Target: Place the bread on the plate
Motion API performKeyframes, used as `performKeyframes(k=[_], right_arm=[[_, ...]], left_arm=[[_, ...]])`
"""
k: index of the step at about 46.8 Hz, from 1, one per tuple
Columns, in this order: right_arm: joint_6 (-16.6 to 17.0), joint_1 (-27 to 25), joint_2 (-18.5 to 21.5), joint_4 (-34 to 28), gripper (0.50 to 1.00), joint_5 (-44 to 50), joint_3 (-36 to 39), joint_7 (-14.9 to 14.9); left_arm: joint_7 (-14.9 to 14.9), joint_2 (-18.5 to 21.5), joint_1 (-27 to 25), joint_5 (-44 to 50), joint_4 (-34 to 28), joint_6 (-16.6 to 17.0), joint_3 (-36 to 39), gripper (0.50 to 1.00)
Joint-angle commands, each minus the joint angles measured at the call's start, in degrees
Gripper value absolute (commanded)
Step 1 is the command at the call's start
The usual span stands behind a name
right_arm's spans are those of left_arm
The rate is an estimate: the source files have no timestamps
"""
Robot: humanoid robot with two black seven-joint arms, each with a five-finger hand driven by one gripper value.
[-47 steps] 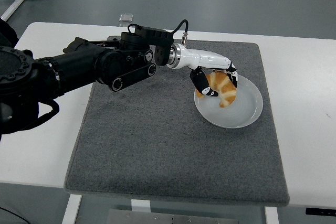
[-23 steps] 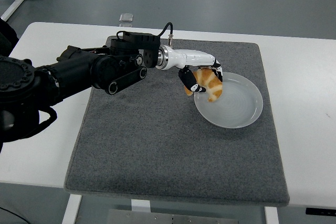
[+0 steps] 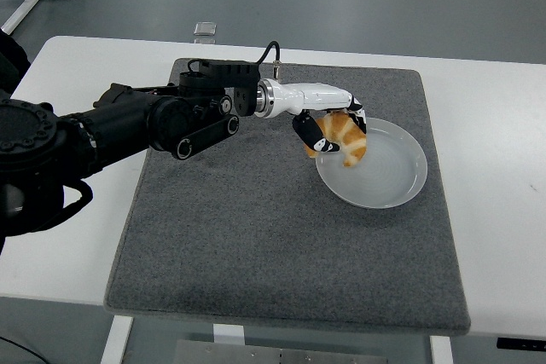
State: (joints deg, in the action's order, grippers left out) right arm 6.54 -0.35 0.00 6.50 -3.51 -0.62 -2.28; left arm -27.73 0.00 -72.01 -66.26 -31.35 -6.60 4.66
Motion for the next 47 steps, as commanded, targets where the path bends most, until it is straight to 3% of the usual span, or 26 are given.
performKeyframes(k=[1,27,39,47], right_arm=[[0.14,0.09,0.0,0.0,0.952,0.17,0.01,0.0],[0.4,0.0,0.0,0.0,0.952,0.26,0.01,0.0],[0.32,0.0,0.0,0.09,0.952,0.26,0.01,0.0],[0.32,0.09,0.0,0.0,0.952,0.26,0.01,0.0]], left_arm=[[0.04,0.0,0.38,-0.01,-0.03,0.18,0.0,0.5],[0.04,0.0,1.43,-0.01,-0.12,1.68,0.0,0.51],[0.04,0.0,1.61,0.08,-0.03,1.68,0.0,0.703],[0.04,0.0,1.61,1.39,-0.03,2.47,0.0,0.896]])
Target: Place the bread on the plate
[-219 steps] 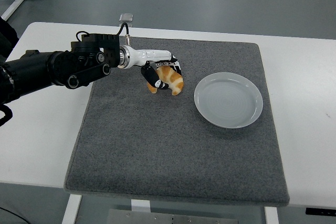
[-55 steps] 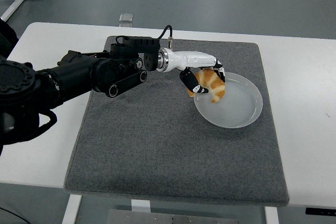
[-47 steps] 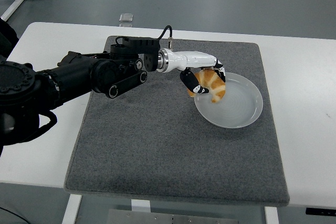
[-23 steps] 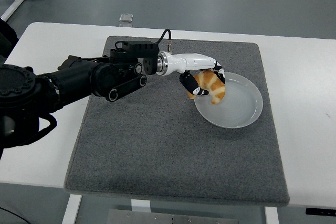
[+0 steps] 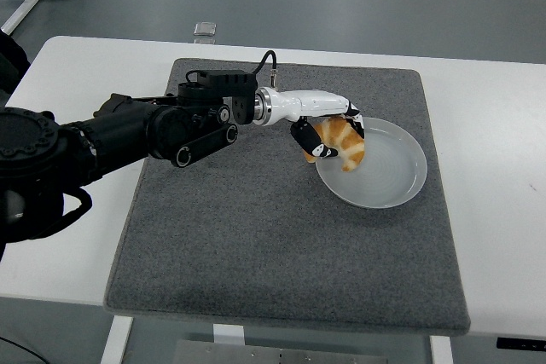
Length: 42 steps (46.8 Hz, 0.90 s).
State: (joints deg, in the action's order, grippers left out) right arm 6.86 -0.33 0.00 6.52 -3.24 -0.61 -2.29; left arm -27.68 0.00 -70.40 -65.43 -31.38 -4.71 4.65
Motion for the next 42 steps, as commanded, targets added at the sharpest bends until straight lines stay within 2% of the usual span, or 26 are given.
performKeyframes(k=[1,15,22,30,36,42], right_arm=[[-0.01,-0.02,0.0,-0.01,0.952,-0.01,0.0,0.0],[-0.01,-0.02,0.0,-0.01,0.952,-0.01,0.0,0.0],[-0.1,-0.02,0.0,-0.01,0.952,-0.01,0.0,0.0],[-0.27,-0.02,0.0,-0.01,0.952,-0.01,0.0,0.0],[-0.27,-0.02,0.0,-0.01,0.952,-0.01,0.0,0.0],[-0.36,0.07,0.0,-0.01,0.954,-0.01,0.0,0.0]], left_arm=[[0.08,0.0,0.0,0.83,0.0,0.75,0.0,0.913],[0.08,0.0,-0.09,5.49,0.0,2.86,-0.61,0.986],[0.08,0.0,-0.61,10.67,0.0,4.26,-0.87,0.99],[0.08,0.0,-1.23,20.42,0.62,5.15,-2.63,0.992],[0.52,0.0,-1.05,31.4,1.14,5.06,-8.16,0.992],[0.96,0.0,-0.44,44.14,5.44,4.53,-14.23,0.992]])
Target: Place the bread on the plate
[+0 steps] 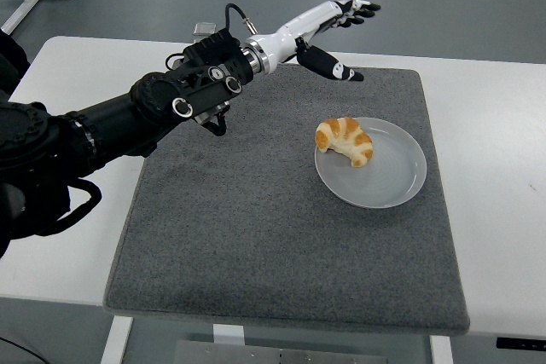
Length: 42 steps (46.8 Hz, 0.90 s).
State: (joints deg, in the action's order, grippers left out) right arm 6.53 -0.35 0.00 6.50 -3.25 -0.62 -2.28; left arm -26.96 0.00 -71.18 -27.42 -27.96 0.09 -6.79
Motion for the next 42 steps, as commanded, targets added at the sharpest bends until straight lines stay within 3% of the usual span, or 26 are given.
performKeyframes(k=[1,8,14,19,25,35,42], right_arm=[[-0.03,0.0,0.0,0.0,0.952,0.0,0.0,0.0],[-0.03,0.09,0.0,-0.09,0.952,-0.44,0.09,0.0],[-0.11,0.09,0.0,-0.09,0.952,-0.53,0.18,0.0],[-0.03,0.09,0.0,-0.09,0.952,-0.62,0.26,0.0],[-0.03,0.09,0.0,-0.09,0.952,-0.62,0.26,0.0],[-0.03,0.0,0.0,-0.09,0.952,-0.62,0.35,0.0],[-0.03,0.0,0.0,-0.09,0.952,-0.62,0.44,0.0]], left_arm=[[0.25,0.0,0.52,8.5,2.72,-0.35,-3.57,0.992],[0.68,0.17,1.22,24.76,4.84,-0.61,-7.27,0.992],[1.65,3.86,4.21,36.37,4.4,-2.45,-9.03,0.994],[2.53,6.94,7.28,42.44,3.88,-7.28,-13.24,0.996],[4.64,10.37,13.08,43.33,1.68,-13.44,-20.09,0.999],[5.43,12.31,20.64,43.33,0.8,-27.24,-27.22,1.0],[5.34,12.22,22.23,43.41,0.97,-29.27,-28.72,1.0]])
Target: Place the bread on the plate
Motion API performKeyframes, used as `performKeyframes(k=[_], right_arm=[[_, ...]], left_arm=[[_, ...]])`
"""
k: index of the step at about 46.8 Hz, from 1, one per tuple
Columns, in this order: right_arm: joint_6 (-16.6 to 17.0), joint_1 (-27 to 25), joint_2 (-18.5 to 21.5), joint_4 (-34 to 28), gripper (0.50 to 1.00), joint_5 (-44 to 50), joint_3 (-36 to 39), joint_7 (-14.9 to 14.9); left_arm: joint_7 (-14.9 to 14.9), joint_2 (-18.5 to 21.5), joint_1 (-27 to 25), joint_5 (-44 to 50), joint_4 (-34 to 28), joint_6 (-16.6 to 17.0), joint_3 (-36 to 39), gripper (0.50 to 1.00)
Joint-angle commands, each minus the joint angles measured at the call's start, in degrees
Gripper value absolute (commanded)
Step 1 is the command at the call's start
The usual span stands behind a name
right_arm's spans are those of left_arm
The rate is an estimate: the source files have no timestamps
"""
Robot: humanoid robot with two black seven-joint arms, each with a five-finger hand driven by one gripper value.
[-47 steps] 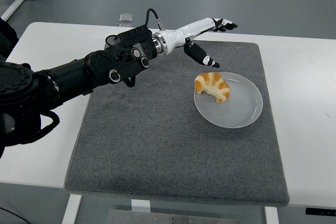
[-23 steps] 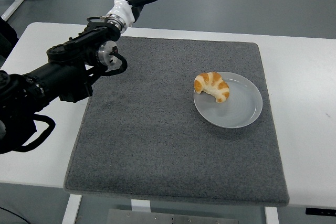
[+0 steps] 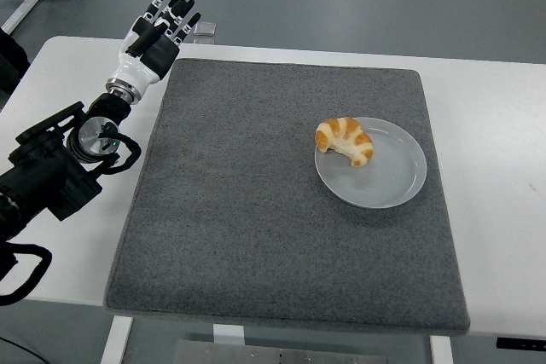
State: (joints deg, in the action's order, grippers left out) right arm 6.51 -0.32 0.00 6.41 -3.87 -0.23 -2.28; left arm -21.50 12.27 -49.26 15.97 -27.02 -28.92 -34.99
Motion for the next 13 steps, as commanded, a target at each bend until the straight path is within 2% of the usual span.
performKeyframes(k=[1,9,13], right_arm=[[0.0,-0.03,0.0,0.0,0.952,0.0,0.05,0.0],[-0.09,-0.03,0.0,0.0,0.952,0.0,0.14,0.0],[-0.09,0.06,0.0,0.0,0.952,-0.09,0.23,0.09]], left_arm=[[-0.03,-0.06,0.31,0.03,0.03,-0.26,-0.52,1.0],[-0.12,-0.14,-0.31,-0.06,0.12,0.53,-0.69,1.0],[-0.12,-0.14,-0.57,-0.06,0.12,1.93,-0.78,1.0]])
